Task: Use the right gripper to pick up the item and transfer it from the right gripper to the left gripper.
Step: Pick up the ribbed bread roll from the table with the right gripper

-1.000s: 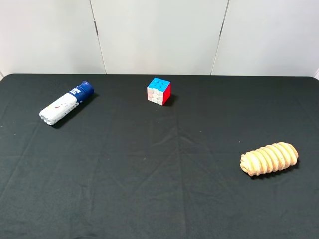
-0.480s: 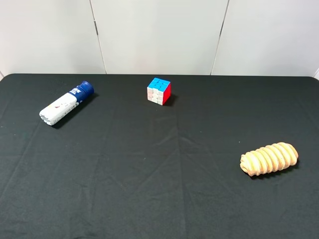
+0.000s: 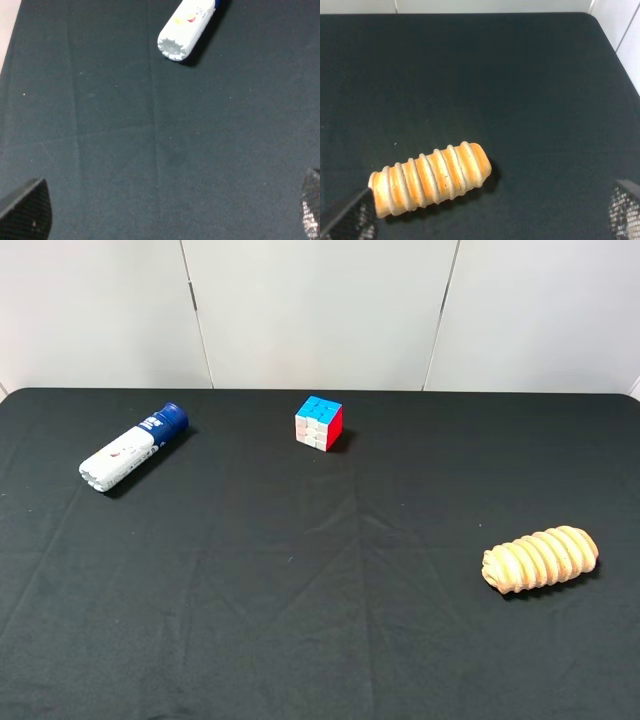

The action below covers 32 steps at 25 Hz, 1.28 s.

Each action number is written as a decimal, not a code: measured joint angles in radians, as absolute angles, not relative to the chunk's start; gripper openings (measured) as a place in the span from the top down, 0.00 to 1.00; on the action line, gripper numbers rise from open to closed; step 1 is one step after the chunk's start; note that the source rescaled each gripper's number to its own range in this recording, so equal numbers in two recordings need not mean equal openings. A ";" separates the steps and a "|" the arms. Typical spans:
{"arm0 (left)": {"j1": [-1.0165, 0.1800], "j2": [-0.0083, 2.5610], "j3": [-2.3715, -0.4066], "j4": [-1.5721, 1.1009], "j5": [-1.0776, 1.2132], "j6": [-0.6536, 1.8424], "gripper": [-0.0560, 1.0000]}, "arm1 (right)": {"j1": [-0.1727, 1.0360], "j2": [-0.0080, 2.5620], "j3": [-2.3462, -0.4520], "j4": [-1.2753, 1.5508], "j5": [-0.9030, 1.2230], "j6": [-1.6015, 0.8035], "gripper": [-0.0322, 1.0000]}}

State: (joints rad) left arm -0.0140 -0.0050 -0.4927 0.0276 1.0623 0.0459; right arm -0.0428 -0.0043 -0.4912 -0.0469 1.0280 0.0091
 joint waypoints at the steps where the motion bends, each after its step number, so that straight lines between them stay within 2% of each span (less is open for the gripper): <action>1: -0.014 -0.005 -0.493 0.028 1.062 0.046 0.01 | -0.043 0.009 -0.501 -0.047 1.038 0.000 0.00; 5: -0.014 -0.005 -0.493 0.028 1.062 0.046 0.01 | -0.038 0.161 -0.581 -0.047 1.092 -0.058 0.00; 12: -0.014 -0.005 -0.493 0.028 1.062 0.046 0.01 | 0.073 0.467 -0.746 -0.047 1.103 -0.158 0.00; 22: -0.014 -0.005 -0.493 0.028 1.062 0.046 0.01 | 0.356 0.872 -0.818 -0.055 1.074 -0.328 0.00; 28: -0.014 -0.005 -0.493 0.029 1.062 0.046 0.01 | 0.381 1.072 -0.819 -0.055 1.048 -0.082 0.00; 32: -0.014 -0.005 -0.493 0.029 1.062 0.046 0.01 | 0.381 1.187 -0.819 -0.055 1.032 0.178 0.00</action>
State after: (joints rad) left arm -0.0140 -0.0050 -0.4927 0.0286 1.0623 0.0459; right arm 0.3815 1.1870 -0.8191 -0.0549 1.0321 0.1776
